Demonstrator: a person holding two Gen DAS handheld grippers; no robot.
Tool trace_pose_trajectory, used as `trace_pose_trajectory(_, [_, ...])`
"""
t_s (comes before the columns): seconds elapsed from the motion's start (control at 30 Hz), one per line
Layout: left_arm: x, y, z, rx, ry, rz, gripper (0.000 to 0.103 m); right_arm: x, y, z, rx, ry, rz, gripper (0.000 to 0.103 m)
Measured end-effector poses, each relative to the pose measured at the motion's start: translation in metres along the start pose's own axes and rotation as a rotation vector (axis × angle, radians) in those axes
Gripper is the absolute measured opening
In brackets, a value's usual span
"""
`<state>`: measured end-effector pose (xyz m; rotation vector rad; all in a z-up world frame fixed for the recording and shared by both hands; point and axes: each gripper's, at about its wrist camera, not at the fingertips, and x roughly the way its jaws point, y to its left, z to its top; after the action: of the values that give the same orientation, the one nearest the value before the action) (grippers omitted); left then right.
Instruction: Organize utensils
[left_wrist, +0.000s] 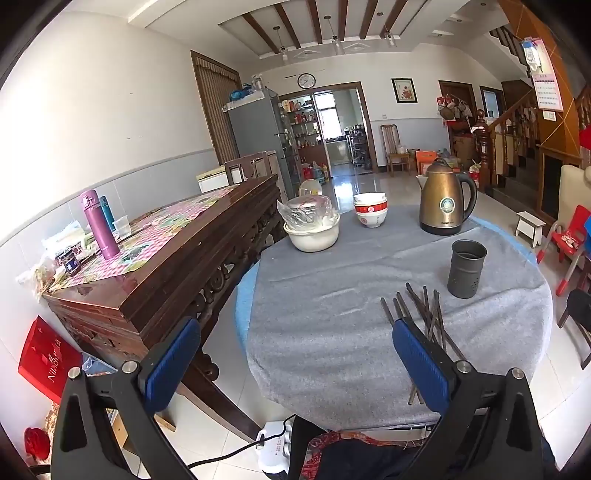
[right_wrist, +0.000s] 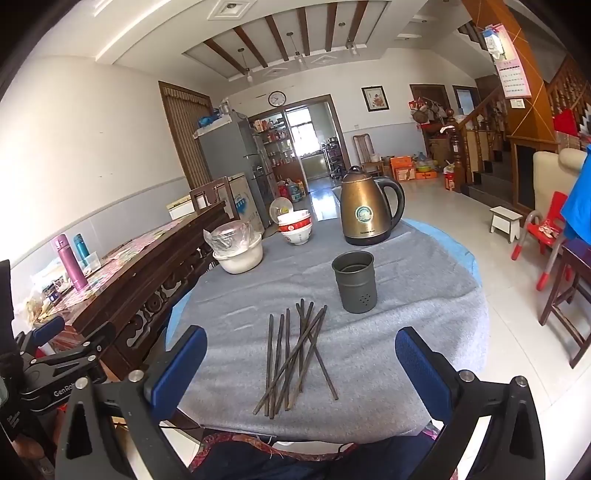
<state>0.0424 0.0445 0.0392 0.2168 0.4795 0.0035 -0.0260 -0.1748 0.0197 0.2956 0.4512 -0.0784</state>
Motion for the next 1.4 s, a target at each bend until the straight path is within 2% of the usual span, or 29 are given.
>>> trace_pose_trajectory(1.0, [-0.008, 0.000, -0.014, 0.017, 0.033, 0.000, 0.103, 0.004, -0.001, -0.002, 0.013, 0.015, 0.001, 0.103])
trace_pose_trajectory(1.4, [-0.007, -0.001, -0.020, 0.021, 0.050, -0.002, 0.103, 0.011, -0.002, -0.001, 0.083, 0.114, 0.015, 0.103])
